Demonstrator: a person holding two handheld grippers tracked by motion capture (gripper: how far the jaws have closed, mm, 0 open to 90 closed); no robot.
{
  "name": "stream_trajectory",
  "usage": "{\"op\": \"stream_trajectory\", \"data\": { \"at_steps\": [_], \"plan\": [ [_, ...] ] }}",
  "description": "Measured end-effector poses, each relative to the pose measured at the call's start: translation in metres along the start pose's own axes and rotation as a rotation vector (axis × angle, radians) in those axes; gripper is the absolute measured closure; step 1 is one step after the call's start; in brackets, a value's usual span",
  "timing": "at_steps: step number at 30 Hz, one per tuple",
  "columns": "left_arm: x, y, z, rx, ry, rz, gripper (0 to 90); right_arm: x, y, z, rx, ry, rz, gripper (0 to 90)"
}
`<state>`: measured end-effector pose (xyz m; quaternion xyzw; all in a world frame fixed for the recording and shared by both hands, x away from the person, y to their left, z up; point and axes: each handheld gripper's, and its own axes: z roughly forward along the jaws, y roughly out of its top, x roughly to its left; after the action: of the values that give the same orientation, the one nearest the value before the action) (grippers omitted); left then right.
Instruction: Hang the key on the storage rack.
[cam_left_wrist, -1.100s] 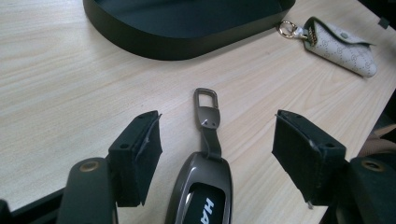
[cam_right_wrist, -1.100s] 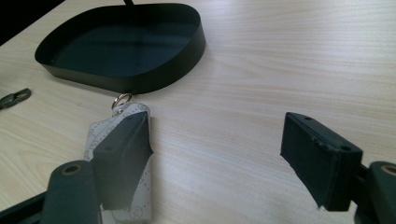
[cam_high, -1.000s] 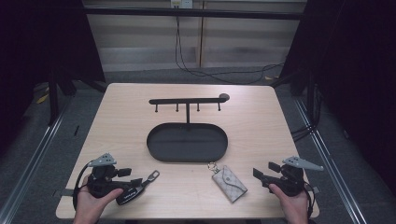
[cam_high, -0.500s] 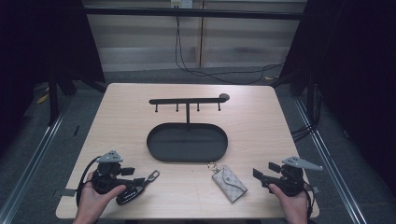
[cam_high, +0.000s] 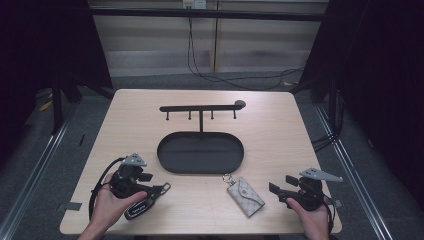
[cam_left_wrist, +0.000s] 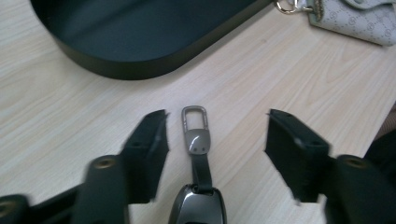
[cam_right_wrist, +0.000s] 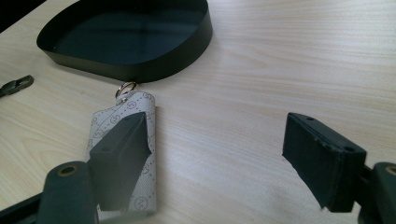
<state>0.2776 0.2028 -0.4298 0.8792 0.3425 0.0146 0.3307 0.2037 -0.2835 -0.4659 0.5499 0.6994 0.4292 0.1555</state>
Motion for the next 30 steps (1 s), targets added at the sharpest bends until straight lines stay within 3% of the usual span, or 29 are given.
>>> {"op": "stream_trajectory", "data": {
  "at_steps": [1,8,11,12,17,21,30],
  "plan": [
    [0.0,0.002,0.002,0.021,-0.009,-0.006,48.0,0.0,0.0,0.0,0.0,0.001,-0.001,22.6],
    [0.002,0.013,0.011,0.107,0.036,0.013,47.7,0.001,0.0,0.001,0.008,0.006,-0.004,22.6],
    [0.004,0.016,0.015,0.136,0.029,0.005,49.6,0.001,0.0,0.001,0.007,0.005,-0.004,22.6],
    [0.004,0.017,0.021,0.179,0.051,0.011,49.7,0.001,0.0,0.001,0.01,0.005,-0.004,22.6],
    [0.002,0.021,0.034,0.26,0.06,0.01,50.4,0.001,0.0,0.002,0.017,0.007,-0.007,22.6],
    [0.0,0.025,0.04,0.282,0.079,0.02,50.3,0.002,0.0,0.003,0.021,0.004,-0.014,22.6],
    [0.002,0.028,0.05,0.338,0.068,0.013,54.1,0.002,0.0,0.004,0.027,0.004,-0.015,22.6]
  ]
}}
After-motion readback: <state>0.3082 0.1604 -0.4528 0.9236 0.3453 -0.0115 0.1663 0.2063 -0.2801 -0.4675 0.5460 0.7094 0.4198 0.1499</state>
